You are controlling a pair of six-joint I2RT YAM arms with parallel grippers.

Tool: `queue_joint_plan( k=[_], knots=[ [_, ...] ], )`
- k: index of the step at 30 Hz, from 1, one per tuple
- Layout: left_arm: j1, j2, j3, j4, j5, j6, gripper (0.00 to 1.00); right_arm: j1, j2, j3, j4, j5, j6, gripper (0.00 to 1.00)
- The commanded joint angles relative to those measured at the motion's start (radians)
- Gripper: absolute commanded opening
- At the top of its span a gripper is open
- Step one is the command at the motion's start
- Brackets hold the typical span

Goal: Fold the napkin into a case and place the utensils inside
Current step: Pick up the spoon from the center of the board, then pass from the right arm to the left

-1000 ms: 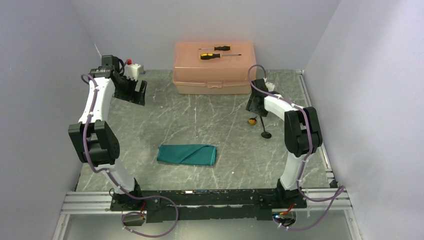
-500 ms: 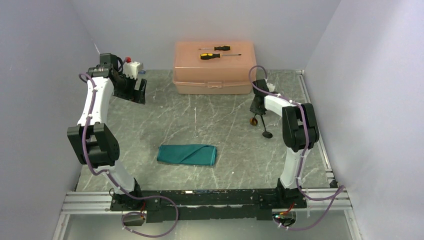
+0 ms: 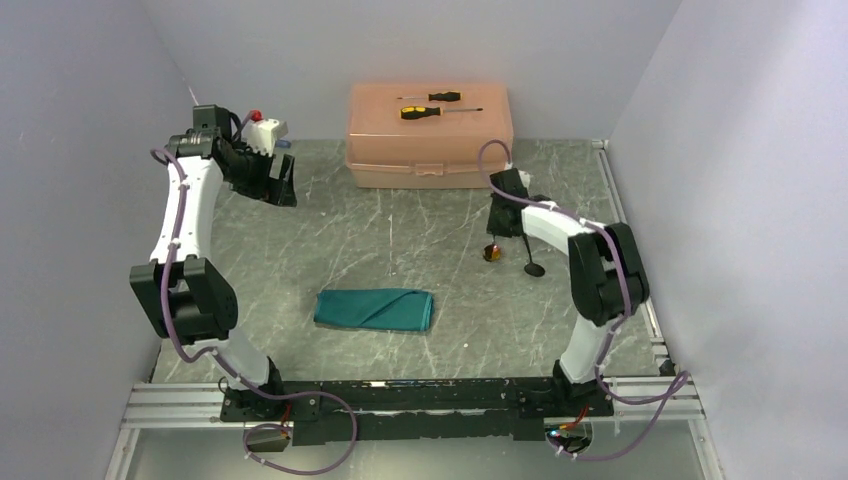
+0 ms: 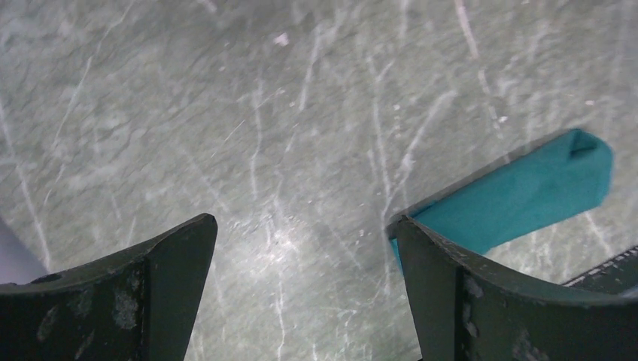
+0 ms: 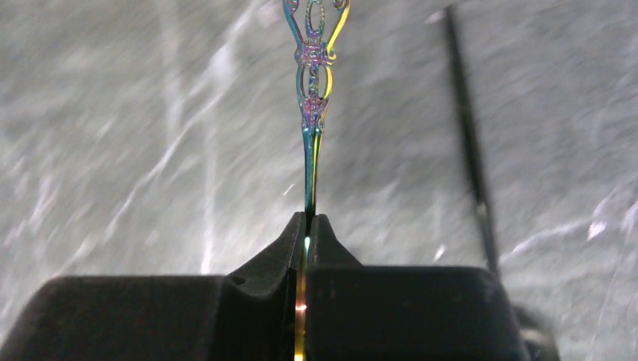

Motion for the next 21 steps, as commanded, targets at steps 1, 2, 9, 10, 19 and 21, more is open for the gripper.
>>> queue_joint_plan(
  k=[1,2,9,10,19,21],
  knots=[
    [-0.006,-0.065,0.025,-0.034,0.245,0.065,0.95,0.120,-0.218,-0.059,0.030,-0.094,-0.133,0.00],
    [-0.013,-0.066,0.015,-0.040,0.295,0.088,0.95,0.153,-0.250,-0.069,0.018,-0.114,-0.157,0.00],
    [-0.127,-0.146,-0.145,-0.026,0.483,0.308,0.95,0.323,-0.415,-0.068,-0.093,-0.417,-0.273,0.00],
    [-0.174,-0.174,-0.185,-0.001,0.479,0.354,0.95,0.339,-0.419,-0.047,-0.113,-0.446,-0.279,0.00],
    [-0.287,-0.528,-0.560,0.355,0.355,0.823,0.95,0.393,-0.245,0.370,-0.395,-0.662,-0.254,0.00],
    [-0.299,-0.565,-0.582,0.327,0.328,0.967,0.95,0.410,-0.208,0.439,-0.429,-0.686,-0.249,0.00]
  ],
)
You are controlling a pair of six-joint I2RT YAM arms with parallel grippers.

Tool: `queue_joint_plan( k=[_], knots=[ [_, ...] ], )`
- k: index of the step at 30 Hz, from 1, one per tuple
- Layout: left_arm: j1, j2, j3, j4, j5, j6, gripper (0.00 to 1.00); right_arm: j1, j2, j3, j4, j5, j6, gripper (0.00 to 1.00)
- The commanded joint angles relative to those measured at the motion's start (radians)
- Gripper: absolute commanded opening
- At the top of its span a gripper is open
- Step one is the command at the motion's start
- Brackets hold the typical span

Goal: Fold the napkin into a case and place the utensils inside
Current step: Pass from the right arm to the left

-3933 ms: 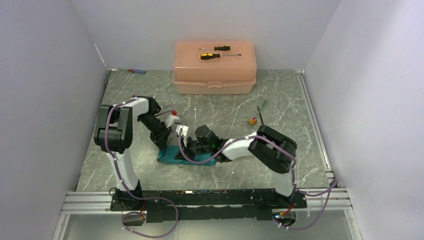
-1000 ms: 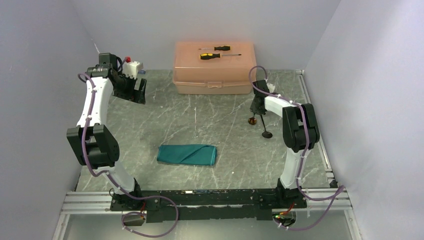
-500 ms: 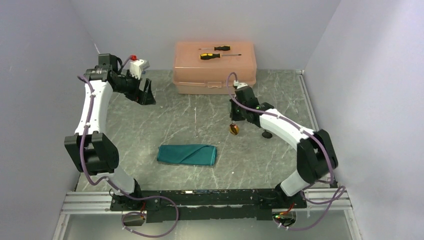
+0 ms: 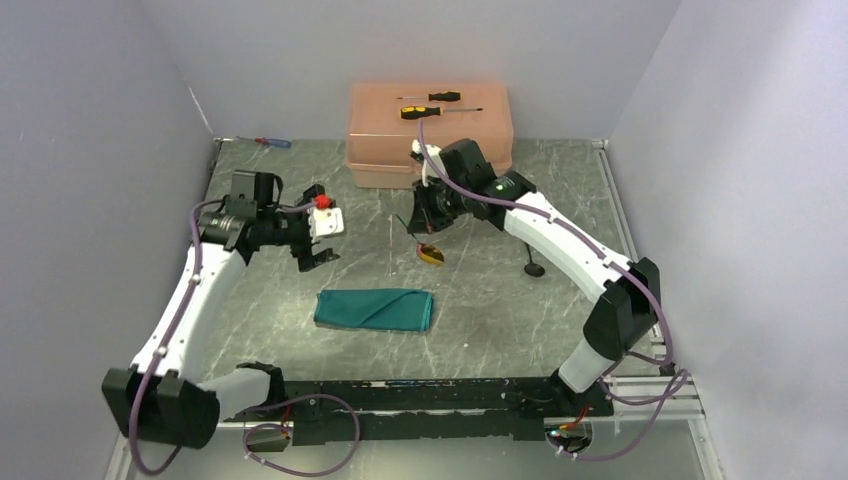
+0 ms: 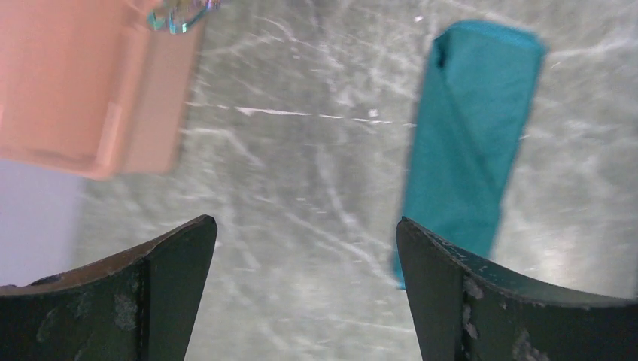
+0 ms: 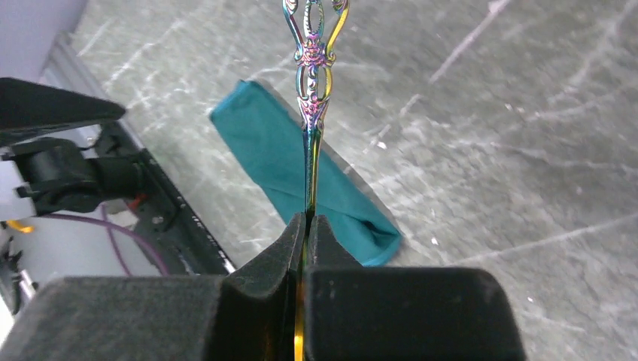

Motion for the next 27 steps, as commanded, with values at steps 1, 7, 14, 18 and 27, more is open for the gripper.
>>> queue_joint_plan(
  k=[1,7,14,18,27],
  knots=[
    [-0.013,-0.100,-0.050,0.134,-0.045,0.340,0.95,0.039,0.056,0.161,-0.119,-0.124,-0.001,0.00],
    [-0.022,-0.323,-0.243,0.268,-0.014,0.610,0.95,0.105,0.121,0.254,-0.138,-0.154,0.012,0.00],
    [-0.028,-0.506,-0.450,0.420,0.053,0.804,0.95,0.153,0.139,0.296,-0.128,-0.199,0.034,0.00],
    [-0.036,-0.528,-0.510,0.526,0.069,0.825,0.95,0.183,0.160,0.321,-0.137,-0.224,0.033,0.00],
    [-0.038,-0.519,-0.550,0.654,0.069,0.868,0.46,0.209,0.191,0.386,-0.152,-0.249,0.030,0.00]
  ],
)
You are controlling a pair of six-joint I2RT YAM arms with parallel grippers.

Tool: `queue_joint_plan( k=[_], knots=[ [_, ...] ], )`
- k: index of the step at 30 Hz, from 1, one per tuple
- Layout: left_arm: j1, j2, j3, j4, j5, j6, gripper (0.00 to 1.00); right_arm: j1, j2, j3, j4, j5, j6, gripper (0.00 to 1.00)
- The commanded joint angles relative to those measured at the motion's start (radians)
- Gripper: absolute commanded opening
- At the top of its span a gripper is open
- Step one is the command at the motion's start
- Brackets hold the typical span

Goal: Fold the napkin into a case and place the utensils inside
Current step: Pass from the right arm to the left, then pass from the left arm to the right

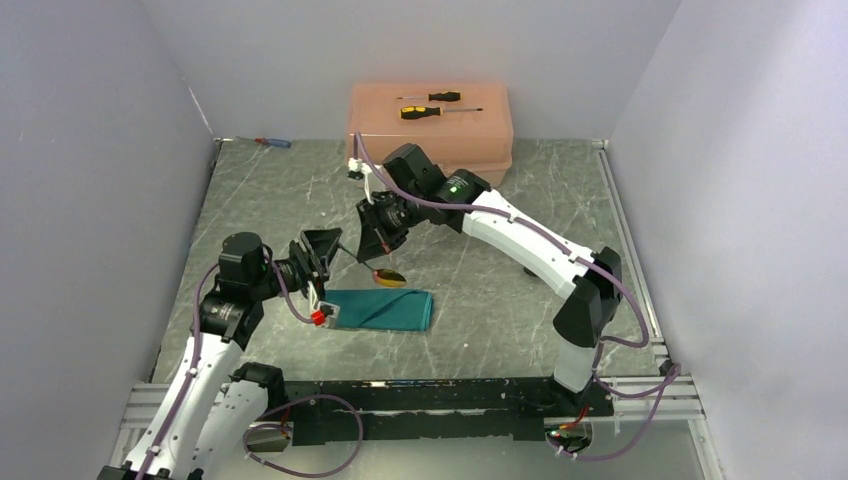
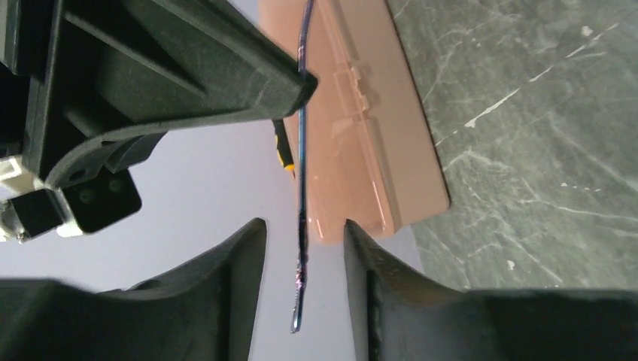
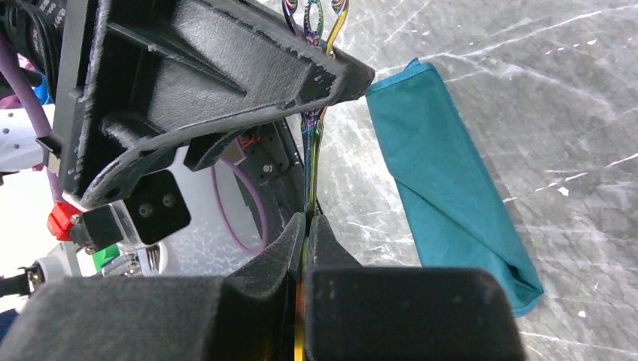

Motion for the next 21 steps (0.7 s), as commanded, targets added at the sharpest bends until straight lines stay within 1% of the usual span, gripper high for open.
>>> queue_joint_plan(
  k=[1,3,4,7,8,10,12,13,14,17,19,21],
  knots=[
    [-0.005,-0.005,-0.022,0.170,0.040,0.002,0.33,0.005,-0.002,0.051,-0.001,-0.024,0.012,0.00],
    [-0.004,-0.018,-0.034,0.211,0.039,-0.043,0.08,0.005,0.000,0.044,0.011,-0.018,0.017,0.00],
    [-0.004,-0.025,-0.040,0.229,0.039,-0.070,0.03,0.005,0.002,0.040,0.017,-0.017,0.021,0.00],
    [-0.005,-0.029,-0.056,0.272,0.018,-0.088,0.03,0.005,0.011,0.032,0.041,-0.020,0.036,0.00],
    [-0.005,-0.027,-0.071,0.300,0.006,-0.092,0.03,0.004,0.011,0.028,0.052,-0.015,0.049,0.02],
    [-0.007,-0.023,-0.103,0.405,-0.034,-0.127,0.03,0.001,0.007,0.013,0.069,0.047,0.094,0.30],
    [-0.014,-0.007,-0.129,0.492,-0.092,-0.133,0.03,-0.014,-0.020,-0.018,0.080,0.134,0.157,0.43],
    [-0.020,0.005,-0.137,0.528,-0.130,-0.131,0.03,-0.025,-0.048,-0.052,0.104,0.175,0.199,0.51],
    [-0.026,0.017,-0.143,0.562,-0.163,-0.129,0.03,-0.034,-0.087,-0.098,0.135,0.229,0.243,0.57],
    [-0.039,0.053,-0.151,0.625,-0.245,-0.121,0.03,-0.067,-0.219,-0.252,0.231,0.366,0.372,0.64],
    [-0.051,0.069,-0.159,0.649,-0.279,-0.113,0.03,-0.092,-0.293,-0.366,0.306,0.381,0.439,0.65],
    [-0.067,0.083,-0.168,0.674,-0.316,-0.102,0.03,-0.114,-0.349,-0.445,0.384,0.368,0.516,0.65]
  ],
)
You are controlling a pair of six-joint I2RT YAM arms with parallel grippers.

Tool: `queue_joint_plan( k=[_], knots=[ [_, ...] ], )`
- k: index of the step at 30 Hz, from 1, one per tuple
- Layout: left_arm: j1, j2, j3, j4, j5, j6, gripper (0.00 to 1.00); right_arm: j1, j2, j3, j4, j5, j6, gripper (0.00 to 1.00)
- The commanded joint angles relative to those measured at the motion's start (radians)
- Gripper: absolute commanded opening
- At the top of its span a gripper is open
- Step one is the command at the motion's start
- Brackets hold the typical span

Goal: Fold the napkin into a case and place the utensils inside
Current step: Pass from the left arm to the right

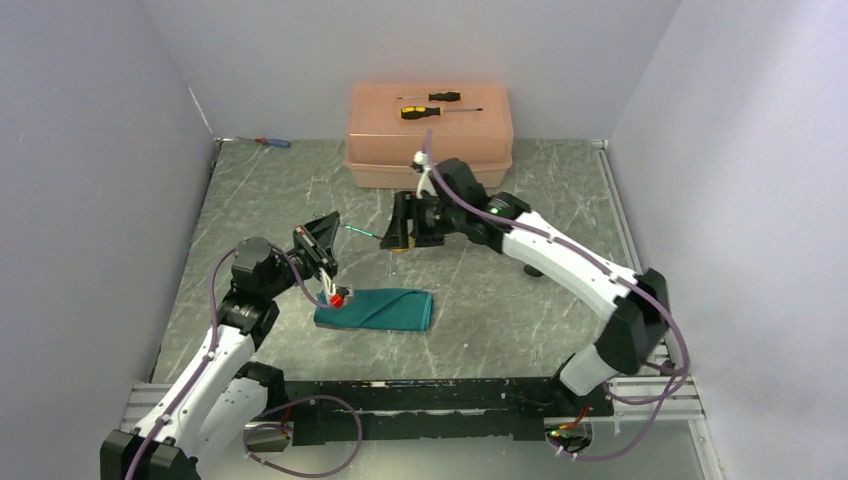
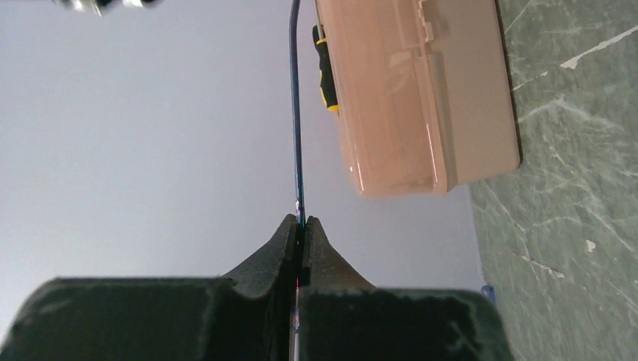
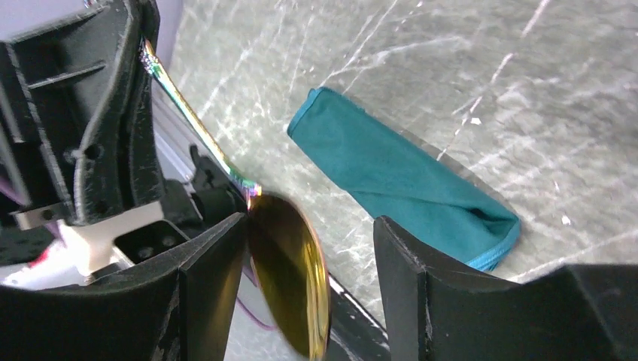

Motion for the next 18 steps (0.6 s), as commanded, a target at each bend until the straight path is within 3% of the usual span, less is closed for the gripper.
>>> queue_joint_plan(
  k=[1,14,18],
  knots=[
    [-0.027,0.019,-0.011,0.164,-0.140,0.001,0.03,-0.051,-0.175,-0.153,0.216,0.084,0.221,0.64],
    [-0.108,0.033,0.005,0.160,-0.287,-0.010,0.03,-0.076,-0.173,-0.253,0.383,0.048,0.348,0.51],
    [-0.123,0.025,-0.001,0.154,-0.311,-0.013,0.03,-0.077,-0.163,-0.279,0.454,0.077,0.388,0.38]
  ],
)
